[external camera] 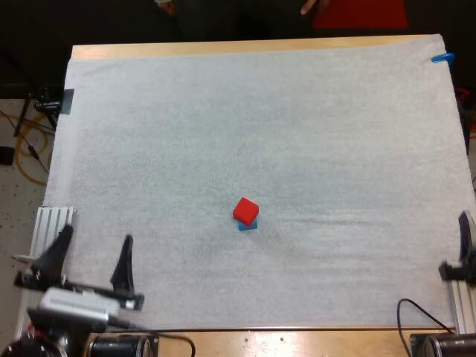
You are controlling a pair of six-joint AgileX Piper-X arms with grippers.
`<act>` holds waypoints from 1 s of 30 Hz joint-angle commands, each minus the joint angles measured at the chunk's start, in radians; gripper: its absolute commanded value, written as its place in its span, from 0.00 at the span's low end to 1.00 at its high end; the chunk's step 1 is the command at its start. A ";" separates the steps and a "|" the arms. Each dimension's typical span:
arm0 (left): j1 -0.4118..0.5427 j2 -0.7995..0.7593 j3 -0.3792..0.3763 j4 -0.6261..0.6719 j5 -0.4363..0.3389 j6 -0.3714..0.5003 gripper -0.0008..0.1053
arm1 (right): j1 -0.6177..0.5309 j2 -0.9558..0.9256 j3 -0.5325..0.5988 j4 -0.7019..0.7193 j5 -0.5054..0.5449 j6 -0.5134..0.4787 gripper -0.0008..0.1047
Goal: Stack red cube on blue cube
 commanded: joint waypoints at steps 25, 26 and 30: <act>0.002 -0.171 0.156 0.231 -0.096 0.042 0.73 | 0.000 -0.190 0.154 0.116 -0.035 -0.038 0.47; 0.002 -0.171 0.166 0.242 -0.096 0.042 0.73 | 0.000 -0.190 0.159 0.125 -0.035 -0.038 0.47; 0.002 -0.169 0.193 0.226 -0.087 0.038 0.73 | 0.000 -0.190 0.206 0.161 -0.035 -0.036 0.47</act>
